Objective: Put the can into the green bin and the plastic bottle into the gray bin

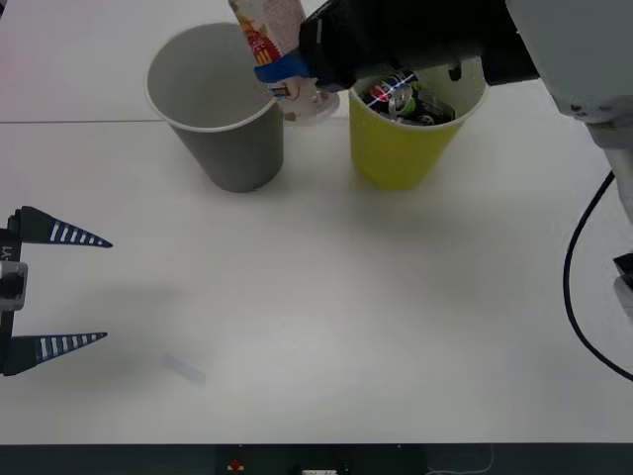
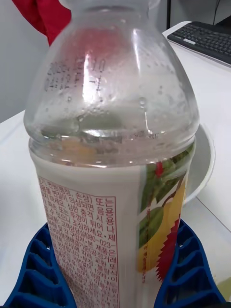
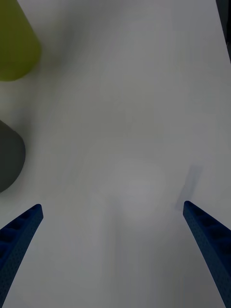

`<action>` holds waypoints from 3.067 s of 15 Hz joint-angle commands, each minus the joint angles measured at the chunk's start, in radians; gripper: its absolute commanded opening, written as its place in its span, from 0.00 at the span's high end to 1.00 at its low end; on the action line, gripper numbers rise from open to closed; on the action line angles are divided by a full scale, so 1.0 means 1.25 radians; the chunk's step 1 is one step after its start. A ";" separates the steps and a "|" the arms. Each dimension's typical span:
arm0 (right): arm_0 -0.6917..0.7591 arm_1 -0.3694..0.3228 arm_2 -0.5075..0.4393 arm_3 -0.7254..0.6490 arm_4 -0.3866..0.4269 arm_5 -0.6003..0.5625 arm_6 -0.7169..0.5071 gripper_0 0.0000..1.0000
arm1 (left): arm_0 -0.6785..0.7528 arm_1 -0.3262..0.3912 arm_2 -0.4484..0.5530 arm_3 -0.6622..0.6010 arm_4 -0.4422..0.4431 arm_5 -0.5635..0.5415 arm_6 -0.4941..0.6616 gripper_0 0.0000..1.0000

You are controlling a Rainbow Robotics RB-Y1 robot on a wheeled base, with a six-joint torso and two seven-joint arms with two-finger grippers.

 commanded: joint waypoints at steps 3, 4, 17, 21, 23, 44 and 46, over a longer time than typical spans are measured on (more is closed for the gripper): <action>-0.167 0.101 0.037 0.259 0.064 0.016 0.027 1.00 | 0.000 0.000 0.000 0.000 0.000 0.000 0.000 0.00; -0.193 0.120 0.054 0.303 0.088 0.034 0.026 1.00 | 0.000 0.000 0.000 0.000 0.000 0.000 0.000 0.00; -0.237 0.163 0.147 0.448 0.095 0.188 0.040 0.00 | 0.000 0.000 0.000 0.000 0.000 0.000 0.000 0.00; -0.238 0.159 0.146 0.444 0.082 0.188 0.044 0.00 | 0.000 0.000 0.000 0.000 0.000 0.000 0.000 0.00; -0.232 0.148 0.141 0.424 0.072 0.184 0.044 0.00 | 0.000 0.000 0.000 0.000 0.000 0.000 0.000 0.00; 0.356 -0.150 -0.185 -0.181 -0.315 0.004 0.437 0.00 | 0.000 0.000 0.000 0.000 0.000 0.000 0.000 0.00; 0.414 -0.178 -0.210 -0.197 -0.363 0.005 0.502 0.00 | 0.000 0.000 0.000 0.000 0.000 0.000 0.000 0.00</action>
